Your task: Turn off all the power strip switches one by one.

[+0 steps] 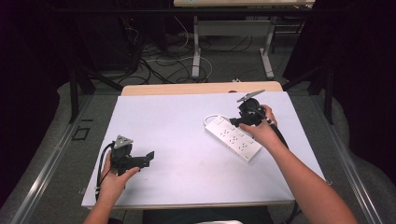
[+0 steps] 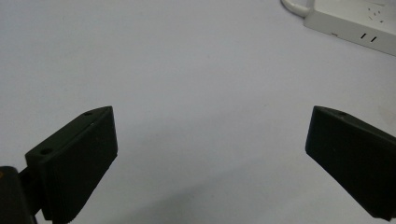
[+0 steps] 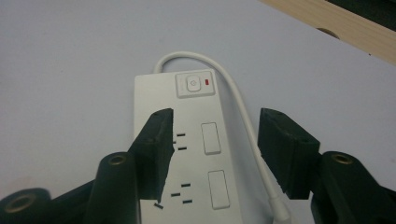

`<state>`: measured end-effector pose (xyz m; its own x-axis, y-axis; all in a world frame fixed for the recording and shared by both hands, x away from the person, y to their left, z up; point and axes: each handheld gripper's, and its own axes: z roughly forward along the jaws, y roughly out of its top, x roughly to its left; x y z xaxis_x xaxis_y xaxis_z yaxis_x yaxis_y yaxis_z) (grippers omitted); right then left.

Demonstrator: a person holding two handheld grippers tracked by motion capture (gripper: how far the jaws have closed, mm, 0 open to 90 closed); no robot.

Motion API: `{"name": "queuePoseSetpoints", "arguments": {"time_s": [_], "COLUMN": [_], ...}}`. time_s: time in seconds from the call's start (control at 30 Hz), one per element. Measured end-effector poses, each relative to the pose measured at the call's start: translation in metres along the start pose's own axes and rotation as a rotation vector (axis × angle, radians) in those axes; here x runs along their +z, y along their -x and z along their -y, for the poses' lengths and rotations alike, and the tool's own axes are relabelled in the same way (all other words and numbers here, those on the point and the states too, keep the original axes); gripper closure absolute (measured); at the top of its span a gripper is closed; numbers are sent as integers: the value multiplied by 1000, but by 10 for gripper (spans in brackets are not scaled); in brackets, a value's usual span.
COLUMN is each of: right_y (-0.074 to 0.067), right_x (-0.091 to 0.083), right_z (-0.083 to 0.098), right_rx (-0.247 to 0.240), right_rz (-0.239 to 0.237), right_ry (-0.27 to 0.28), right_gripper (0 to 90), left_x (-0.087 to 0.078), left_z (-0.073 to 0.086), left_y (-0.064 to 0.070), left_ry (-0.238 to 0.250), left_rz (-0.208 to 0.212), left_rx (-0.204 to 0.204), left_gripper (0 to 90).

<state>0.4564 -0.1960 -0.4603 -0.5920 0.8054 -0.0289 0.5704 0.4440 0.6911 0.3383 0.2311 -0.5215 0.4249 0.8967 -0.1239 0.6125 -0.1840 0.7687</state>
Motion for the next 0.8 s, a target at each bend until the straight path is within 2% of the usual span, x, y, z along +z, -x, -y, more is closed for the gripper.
{"name": "queuePoseSetpoints", "arguments": {"time_s": [0.1, 0.2, 0.27, 0.3, 0.33, 0.37, 0.43, 0.53, 0.57, 0.63, 0.73, 0.8], "right_y": [2, 2, 2, 2, 1, 1, 0, -3, -3, -4, -5, -6], "right_x": [5, 10, 11, 15, 16, 18, 21, 27, 30, 32, 36, 40], "right_z": [-4, -8, -10, -11, -11, -12, -14, -19, -20, -23, -28, -31], "right_rx": [6, -7, 5, -11, -3, -10, -24, -6, -3, 10, 28, 19], "right_rz": [-20, -11, -26, -43, -47, -34, -39, -32, -31, -27, -50, -47], "right_ry": [-8, -24, -30, -18, -13, 3, 8, -25, -21, -52, -73, -77], "right_gripper": [504, 535, 552, 563, 564, 564, 571, 571, 570, 567, 600, 615], "left_x": [0, 0, 0, 0, 0, 0, 0, 0, 0, 0, 0, 0], "left_z": [0, 0, 0, 0, 0, 0, 0, 0, 0, 0, 0, 0], "left_y": [0, -1, -1, 0, 0, 0, 0, -1, -1, -1, -2, -2], "left_ry": [-1, -8, -9, -8, -8, -9, -8, -8, -8, -3, -4, -1], "left_rz": [2, 4, 3, 2, 2, 2, 4, 4, 4, 4, 7, 5], "left_rx": [-3, -2, -1, -3, -3, -3, -3, -1, -2, -3, -5, -5], "left_gripper": [21, 21, 21, 21, 21, 21, 21, 21, 21, 21, 21, 21]}}
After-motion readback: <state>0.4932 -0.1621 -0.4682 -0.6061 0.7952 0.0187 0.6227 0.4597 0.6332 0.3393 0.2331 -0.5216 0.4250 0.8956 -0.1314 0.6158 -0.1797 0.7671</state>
